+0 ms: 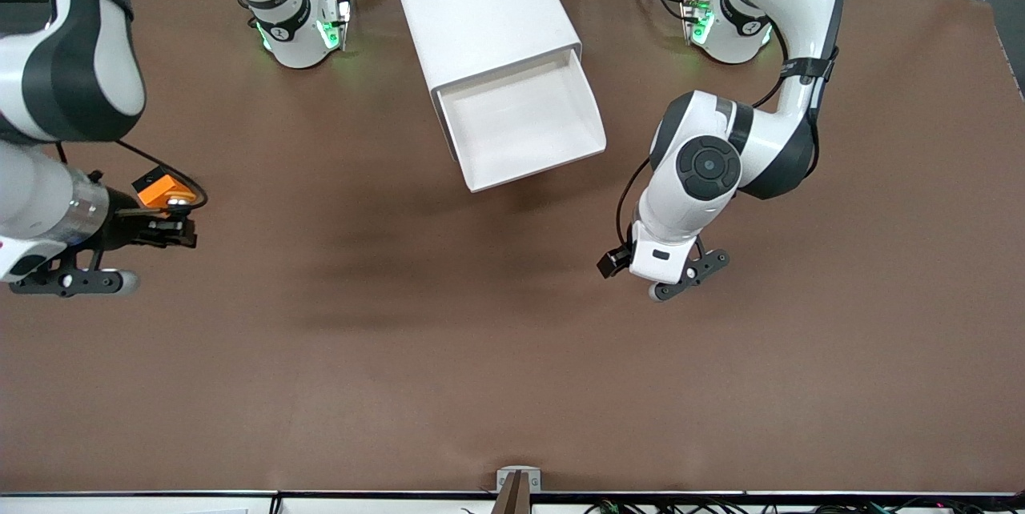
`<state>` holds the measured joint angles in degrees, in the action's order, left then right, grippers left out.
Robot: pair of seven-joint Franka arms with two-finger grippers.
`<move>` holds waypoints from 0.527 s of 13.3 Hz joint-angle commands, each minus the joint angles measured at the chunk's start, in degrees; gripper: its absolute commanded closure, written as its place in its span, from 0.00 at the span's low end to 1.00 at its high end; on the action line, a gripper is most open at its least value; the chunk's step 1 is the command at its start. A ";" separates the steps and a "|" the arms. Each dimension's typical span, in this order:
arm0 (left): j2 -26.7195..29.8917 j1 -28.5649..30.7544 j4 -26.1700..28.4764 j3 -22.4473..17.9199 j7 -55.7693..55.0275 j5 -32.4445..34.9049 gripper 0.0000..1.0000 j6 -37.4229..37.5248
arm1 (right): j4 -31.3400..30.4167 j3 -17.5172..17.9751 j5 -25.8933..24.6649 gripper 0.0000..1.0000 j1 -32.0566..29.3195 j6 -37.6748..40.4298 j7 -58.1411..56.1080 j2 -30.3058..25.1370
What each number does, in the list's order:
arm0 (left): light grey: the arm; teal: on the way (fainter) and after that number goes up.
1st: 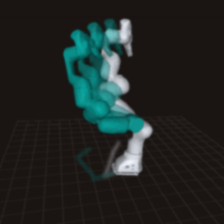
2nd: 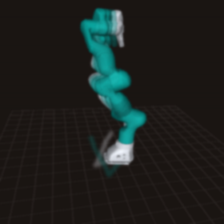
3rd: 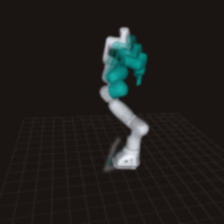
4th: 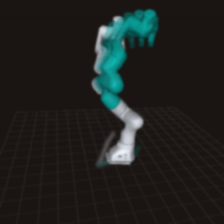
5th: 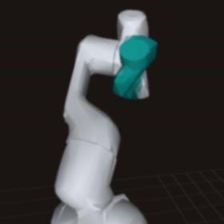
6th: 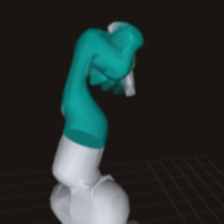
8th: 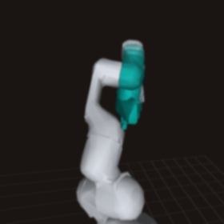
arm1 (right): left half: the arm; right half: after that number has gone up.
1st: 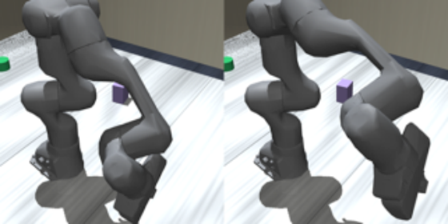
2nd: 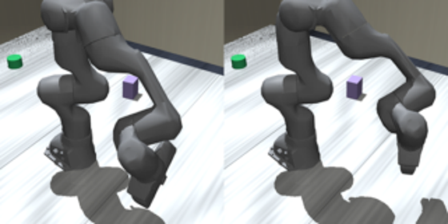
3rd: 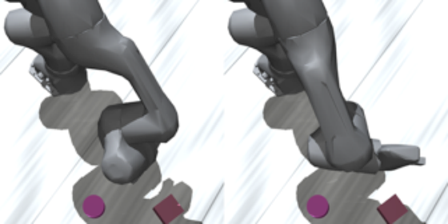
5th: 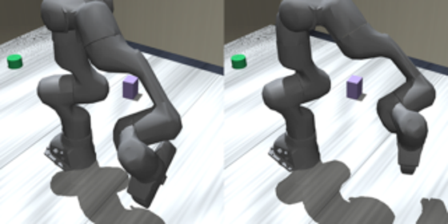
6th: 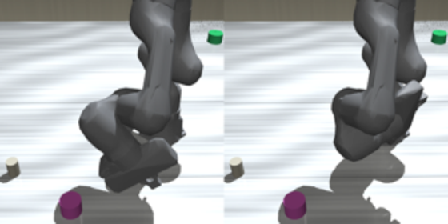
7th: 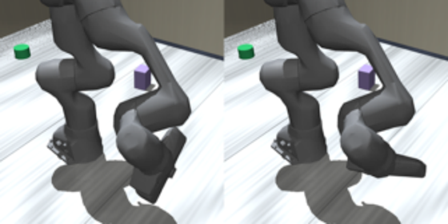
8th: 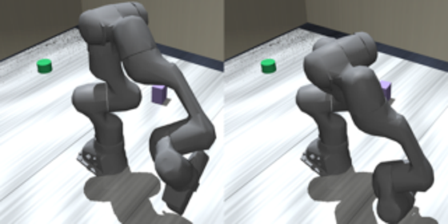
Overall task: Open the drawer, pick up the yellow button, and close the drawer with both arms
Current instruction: 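Carry the button toward the orange block while the left gripper pushes the drawer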
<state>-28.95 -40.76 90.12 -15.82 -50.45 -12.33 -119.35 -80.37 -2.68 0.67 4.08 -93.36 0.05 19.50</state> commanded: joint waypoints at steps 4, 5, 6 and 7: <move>-1.45 0.15 -0.65 -0.09 0.00 -2.70 0.00 -0.36 | -12.52 1.10 -4.97 0.69 -3.37 -14.81 -4.79 -1.40; -2.24 0.15 -0.73 -0.09 0.26 -2.70 0.00 -0.36 | -13.92 1.19 -5.07 0.69 -3.55 -16.58 -4.79 -1.31; -2.94 0.06 -0.73 -0.09 0.44 -2.62 0.00 -0.36 | -15.50 1.19 -5.07 0.69 -4.08 -18.77 -4.88 -1.22; -3.65 -0.11 -0.82 -0.09 0.53 -2.53 0.00 -0.36 | -17.43 1.19 -5.07 0.69 -4.43 -21.40 -4.88 -1.13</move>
<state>-30.87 -40.63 90.14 -15.82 -50.45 -14.11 -119.38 -93.70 -2.66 -3.22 1.51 -110.97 -3.93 19.80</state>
